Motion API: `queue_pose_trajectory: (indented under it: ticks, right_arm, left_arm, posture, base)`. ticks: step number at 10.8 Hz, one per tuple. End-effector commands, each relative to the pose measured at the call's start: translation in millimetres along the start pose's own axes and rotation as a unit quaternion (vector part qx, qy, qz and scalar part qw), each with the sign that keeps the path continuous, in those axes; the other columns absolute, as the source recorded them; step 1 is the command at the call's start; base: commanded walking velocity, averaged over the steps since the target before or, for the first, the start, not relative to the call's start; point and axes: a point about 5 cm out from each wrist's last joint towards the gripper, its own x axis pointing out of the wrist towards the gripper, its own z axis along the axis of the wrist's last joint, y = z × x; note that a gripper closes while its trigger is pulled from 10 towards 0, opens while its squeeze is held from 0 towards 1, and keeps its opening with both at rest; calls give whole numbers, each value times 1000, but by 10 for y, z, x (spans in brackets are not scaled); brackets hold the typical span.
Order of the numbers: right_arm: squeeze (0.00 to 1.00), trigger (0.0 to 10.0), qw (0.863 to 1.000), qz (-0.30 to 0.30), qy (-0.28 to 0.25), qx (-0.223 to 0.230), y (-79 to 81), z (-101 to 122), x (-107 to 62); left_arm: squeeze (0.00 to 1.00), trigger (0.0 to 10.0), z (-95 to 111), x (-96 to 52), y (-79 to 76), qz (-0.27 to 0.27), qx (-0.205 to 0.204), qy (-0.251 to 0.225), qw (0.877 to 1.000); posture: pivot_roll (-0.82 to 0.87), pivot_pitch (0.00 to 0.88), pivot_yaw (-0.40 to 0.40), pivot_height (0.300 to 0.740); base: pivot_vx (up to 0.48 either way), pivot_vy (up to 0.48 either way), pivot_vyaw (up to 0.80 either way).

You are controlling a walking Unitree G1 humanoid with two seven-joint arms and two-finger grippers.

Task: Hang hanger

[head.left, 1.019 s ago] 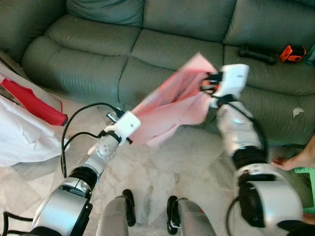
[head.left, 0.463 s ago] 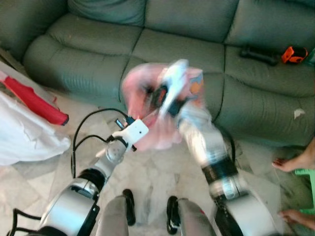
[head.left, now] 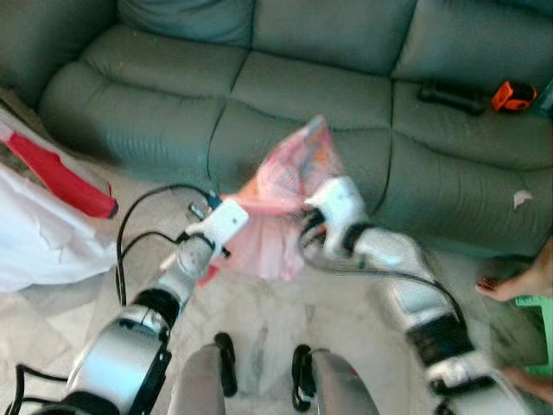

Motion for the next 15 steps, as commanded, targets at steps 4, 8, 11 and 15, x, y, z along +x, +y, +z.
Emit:
queue_pose_trajectory:
  ticks: [4, 8, 11, 15]
  right_arm:
    - [1000, 10000, 992, -92, -91, 5, -255, 181, -43]
    - [1000, 10000, 979, 143, -145, -33, 235, 355, -127]
    - [1000, 10000, 973, 128, -105, -163, -333, 417, -442]
    - [1000, 10000, 962, 174, -4, -211, -527, 100, -587]
  left_arm:
    - [0, 3647, -125, -45, 62, -1, -5, 15, 1000]
    - [0, 3686, -117, -38, 89, -1, -9, 17, 1000]
    - [0, 3098, -158, -70, 185, -41, 36, 7, 998]
    - [0, 2275, -54, -177, 120, -146, 121, -94, 977]
  posture:
    - [-46, 235, -23, 740]
    - [-46, 239, -20, 740]
    - [-59, 246, -23, 740]
    - [-58, 251, -23, 740]
  base:
    - [0, 0, 0]
    - [0, 0, 0]
    - [0, 0, 0]
    - [0, 0, 0]
